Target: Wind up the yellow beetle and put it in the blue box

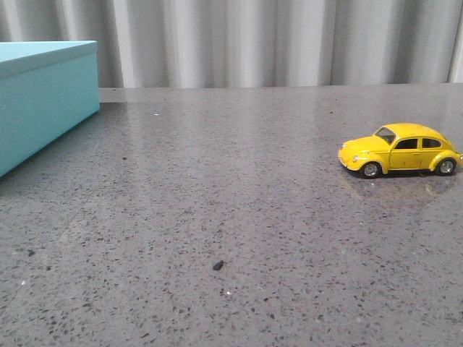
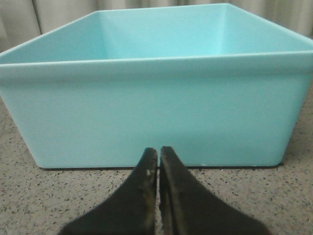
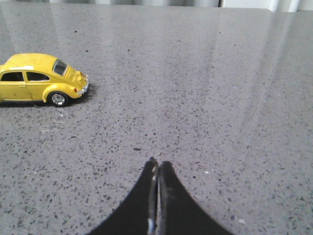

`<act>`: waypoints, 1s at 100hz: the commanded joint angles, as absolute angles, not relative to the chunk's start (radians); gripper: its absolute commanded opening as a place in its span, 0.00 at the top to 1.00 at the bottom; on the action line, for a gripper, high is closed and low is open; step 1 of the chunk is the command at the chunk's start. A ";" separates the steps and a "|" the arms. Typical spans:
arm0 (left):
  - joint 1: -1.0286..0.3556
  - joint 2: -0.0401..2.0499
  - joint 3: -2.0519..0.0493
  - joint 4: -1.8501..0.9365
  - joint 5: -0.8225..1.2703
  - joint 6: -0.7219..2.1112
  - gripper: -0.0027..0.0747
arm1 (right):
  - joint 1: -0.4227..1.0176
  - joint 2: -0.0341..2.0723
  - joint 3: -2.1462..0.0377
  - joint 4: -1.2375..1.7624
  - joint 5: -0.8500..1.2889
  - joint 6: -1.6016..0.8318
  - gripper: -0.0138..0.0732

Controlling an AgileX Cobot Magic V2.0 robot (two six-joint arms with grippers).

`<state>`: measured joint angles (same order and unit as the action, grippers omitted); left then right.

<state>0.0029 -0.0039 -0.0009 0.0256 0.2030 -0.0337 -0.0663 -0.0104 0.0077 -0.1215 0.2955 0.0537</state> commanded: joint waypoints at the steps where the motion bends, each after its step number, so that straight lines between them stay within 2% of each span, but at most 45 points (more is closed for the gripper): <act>1: -0.006 -0.035 0.025 0.026 0.110 -0.044 0.99 | -0.074 -0.029 0.030 -0.131 0.200 0.052 0.91; 31: -0.006 -0.035 0.025 0.026 0.066 -0.044 0.99 | -0.074 -0.029 0.030 -0.131 0.206 0.052 0.91; 100: -0.006 -0.035 0.025 0.031 0.019 -0.042 0.99 | -0.074 -0.029 0.030 -0.175 0.066 0.052 0.91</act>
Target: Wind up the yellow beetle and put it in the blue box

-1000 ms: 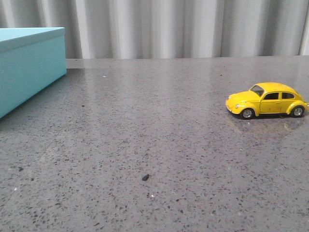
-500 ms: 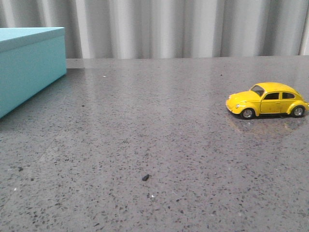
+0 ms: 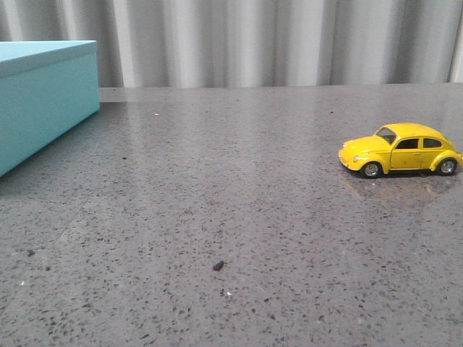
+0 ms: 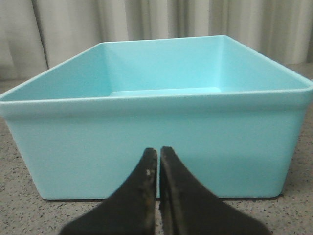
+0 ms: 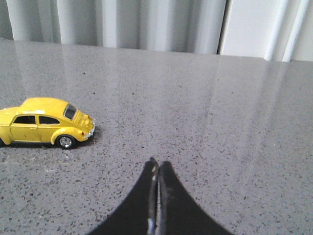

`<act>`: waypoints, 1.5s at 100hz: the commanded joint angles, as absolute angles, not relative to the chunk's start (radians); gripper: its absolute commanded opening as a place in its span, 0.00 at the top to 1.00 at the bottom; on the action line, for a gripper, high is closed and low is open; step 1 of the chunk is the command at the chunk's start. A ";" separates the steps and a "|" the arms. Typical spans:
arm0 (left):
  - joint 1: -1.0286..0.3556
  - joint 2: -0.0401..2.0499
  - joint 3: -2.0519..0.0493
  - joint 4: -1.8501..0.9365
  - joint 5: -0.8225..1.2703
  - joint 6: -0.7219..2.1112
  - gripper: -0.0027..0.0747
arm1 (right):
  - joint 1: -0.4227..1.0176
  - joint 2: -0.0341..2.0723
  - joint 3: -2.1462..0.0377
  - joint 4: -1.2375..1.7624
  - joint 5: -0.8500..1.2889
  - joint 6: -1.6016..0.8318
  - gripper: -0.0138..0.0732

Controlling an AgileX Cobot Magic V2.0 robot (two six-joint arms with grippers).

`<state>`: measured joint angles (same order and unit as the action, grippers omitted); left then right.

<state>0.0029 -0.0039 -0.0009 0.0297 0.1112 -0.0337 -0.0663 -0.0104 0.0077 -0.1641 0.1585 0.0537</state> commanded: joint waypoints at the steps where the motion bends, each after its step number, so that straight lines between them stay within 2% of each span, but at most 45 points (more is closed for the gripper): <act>1: -0.006 -0.035 0.025 0.031 0.019 -0.042 0.99 | -0.074 -0.029 0.030 -0.175 0.066 0.052 0.91; 103: -0.006 -0.035 0.025 0.031 0.000 -0.042 0.99 | -0.074 -0.029 0.030 -0.175 0.055 0.052 0.91; 150: -0.006 -0.035 0.009 0.000 -0.126 -0.042 0.99 | -0.074 -0.029 -0.042 -0.175 0.047 0.052 0.91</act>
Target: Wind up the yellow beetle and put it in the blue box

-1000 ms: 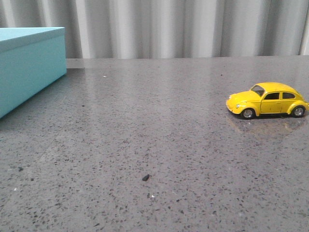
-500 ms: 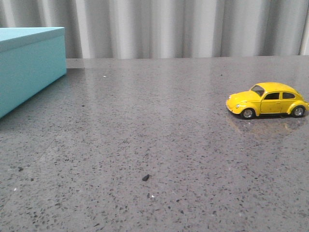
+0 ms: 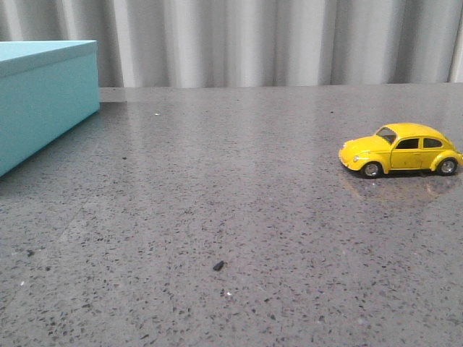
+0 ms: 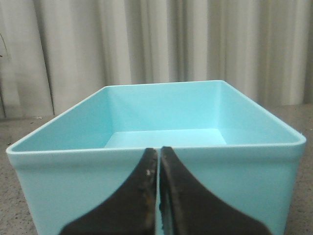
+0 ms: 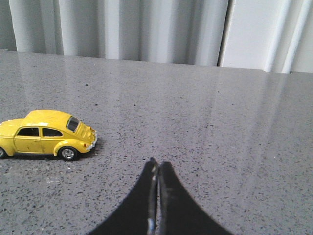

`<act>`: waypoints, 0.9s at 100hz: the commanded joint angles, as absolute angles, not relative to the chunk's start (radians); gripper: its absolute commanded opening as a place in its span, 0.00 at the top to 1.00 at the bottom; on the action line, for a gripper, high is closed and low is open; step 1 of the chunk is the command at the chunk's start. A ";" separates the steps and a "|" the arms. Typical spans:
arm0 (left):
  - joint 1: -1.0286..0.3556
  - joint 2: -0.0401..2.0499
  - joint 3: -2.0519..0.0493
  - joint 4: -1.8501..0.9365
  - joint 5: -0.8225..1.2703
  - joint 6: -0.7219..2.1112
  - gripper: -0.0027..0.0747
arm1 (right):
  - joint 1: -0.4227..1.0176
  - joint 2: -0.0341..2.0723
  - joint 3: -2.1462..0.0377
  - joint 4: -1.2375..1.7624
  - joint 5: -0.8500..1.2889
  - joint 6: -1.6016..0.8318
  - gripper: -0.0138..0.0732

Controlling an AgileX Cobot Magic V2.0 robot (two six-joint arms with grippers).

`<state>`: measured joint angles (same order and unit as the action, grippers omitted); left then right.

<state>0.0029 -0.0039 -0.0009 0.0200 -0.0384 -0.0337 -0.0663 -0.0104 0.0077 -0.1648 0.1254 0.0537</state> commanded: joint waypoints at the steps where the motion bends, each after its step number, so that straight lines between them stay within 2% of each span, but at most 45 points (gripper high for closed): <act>1: -0.006 -0.035 0.007 0.000 -0.126 -0.042 0.99 | -0.074 -0.029 -0.047 -0.175 0.047 0.052 0.91; 28: -0.006 -0.013 -0.090 0.000 -0.094 -0.042 0.99 | -0.074 0.064 -0.192 -0.174 0.171 0.052 0.91; 57: -0.006 0.094 -0.257 0.000 -0.022 -0.042 0.99 | -0.074 0.326 -0.474 -0.078 0.399 0.052 0.91; 81: -0.006 0.123 -0.275 0.000 -0.043 -0.042 0.99 | -0.074 0.431 -0.538 -0.050 0.310 0.052 0.91; 90: -0.006 0.123 -0.275 0.000 -0.043 -0.042 0.99 | -0.071 0.470 -0.571 -0.050 0.355 0.052 0.91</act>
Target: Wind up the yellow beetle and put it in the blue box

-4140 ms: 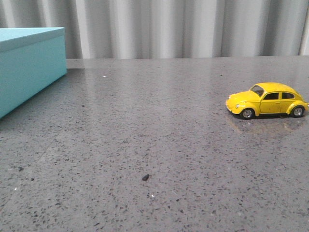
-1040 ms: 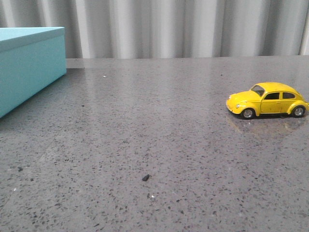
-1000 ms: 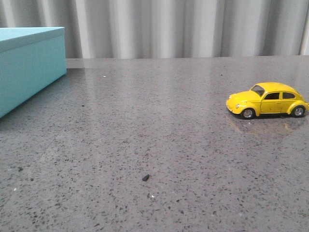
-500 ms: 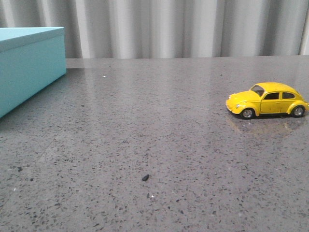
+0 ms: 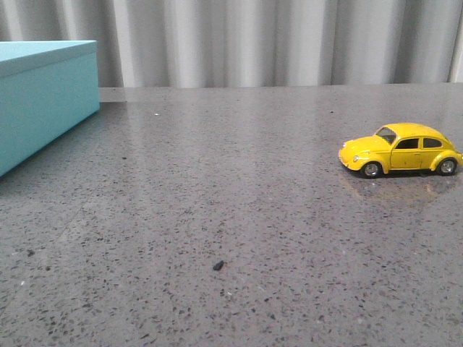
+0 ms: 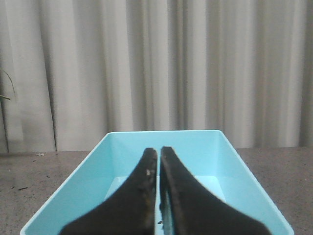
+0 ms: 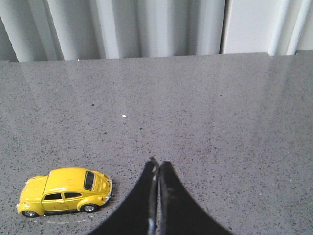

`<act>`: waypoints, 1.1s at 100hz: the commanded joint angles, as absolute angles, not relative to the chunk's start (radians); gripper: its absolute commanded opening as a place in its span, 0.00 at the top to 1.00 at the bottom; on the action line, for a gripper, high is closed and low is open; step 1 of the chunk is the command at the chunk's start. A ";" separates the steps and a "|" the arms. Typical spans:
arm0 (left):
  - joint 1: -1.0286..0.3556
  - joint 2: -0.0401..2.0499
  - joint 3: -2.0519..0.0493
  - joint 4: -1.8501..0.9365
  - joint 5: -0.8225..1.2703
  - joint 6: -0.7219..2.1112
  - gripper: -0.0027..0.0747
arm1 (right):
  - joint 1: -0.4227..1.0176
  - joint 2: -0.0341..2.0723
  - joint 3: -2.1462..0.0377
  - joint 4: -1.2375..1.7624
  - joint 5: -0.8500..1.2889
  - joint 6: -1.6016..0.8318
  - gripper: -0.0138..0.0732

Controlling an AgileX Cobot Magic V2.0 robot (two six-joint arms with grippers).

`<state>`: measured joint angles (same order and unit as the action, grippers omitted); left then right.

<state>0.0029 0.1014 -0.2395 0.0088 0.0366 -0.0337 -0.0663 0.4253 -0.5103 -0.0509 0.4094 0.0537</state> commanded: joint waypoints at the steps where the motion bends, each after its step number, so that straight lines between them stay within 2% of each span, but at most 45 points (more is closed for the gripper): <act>1: -0.006 0.123 -0.275 0.000 -0.043 -0.042 0.99 | -0.069 0.474 -0.575 -0.050 0.360 0.052 0.91; 35: -0.006 0.123 -0.275 0.000 -0.043 -0.042 0.99 | 0.102 0.786 -0.812 -0.050 0.616 0.052 0.91; 64: -0.006 0.123 -0.275 0.000 -0.043 -0.042 0.99 | 0.236 1.078 -0.998 -0.050 0.742 0.050 0.91; 110: -0.006 0.123 -0.275 0.000 -0.043 -0.042 0.99 | 0.284 1.418 -1.311 0.032 1.027 0.052 0.91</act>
<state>0.0029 0.1014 -0.2395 0.0088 0.0366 -0.0337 0.2848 1.4032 -1.2474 0.0000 1.0230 0.0537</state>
